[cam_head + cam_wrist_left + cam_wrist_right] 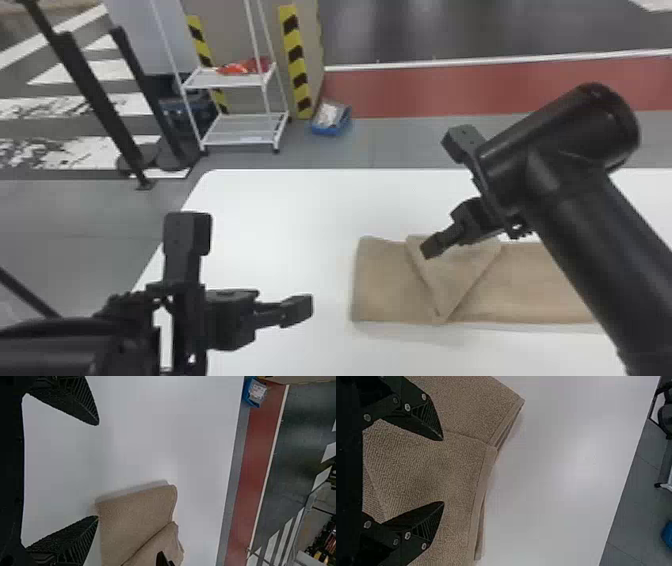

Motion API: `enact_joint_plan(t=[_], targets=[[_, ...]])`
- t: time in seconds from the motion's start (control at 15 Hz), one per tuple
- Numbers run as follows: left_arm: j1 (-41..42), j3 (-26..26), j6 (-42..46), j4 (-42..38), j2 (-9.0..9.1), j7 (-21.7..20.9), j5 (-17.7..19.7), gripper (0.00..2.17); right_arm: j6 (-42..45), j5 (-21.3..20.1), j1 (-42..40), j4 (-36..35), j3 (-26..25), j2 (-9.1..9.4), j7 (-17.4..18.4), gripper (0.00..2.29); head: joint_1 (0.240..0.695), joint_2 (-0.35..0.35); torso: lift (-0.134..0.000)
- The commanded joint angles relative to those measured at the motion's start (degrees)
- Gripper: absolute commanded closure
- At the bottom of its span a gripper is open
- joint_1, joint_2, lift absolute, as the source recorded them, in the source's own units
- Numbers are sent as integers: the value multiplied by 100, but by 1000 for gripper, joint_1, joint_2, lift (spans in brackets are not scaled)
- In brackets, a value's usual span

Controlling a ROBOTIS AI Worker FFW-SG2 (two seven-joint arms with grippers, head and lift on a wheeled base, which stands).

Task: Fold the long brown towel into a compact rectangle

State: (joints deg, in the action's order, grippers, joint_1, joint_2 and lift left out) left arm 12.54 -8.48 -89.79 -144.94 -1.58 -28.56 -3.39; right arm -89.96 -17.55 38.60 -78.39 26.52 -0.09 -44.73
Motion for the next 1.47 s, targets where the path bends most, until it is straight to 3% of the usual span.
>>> enact_joint_plan(t=[0.0,0.4,0.87,1.4], targets=[[29,-40,-24,0,-9,0,58,36,-12,-82,165,149,346,14,0,336,695,181,-124],[73,-181,-24,0,-9,-27,146,36,-12,-161,200,334,776,14,-9,333,695,191,-124],[73,-190,-24,0,-9,-35,146,36,-12,94,103,246,741,14,-71,309,695,207,-124],[99,-242,-24,9,-9,-35,163,36,-12,-108,314,395,1189,14,-352,313,695,225,-124]])
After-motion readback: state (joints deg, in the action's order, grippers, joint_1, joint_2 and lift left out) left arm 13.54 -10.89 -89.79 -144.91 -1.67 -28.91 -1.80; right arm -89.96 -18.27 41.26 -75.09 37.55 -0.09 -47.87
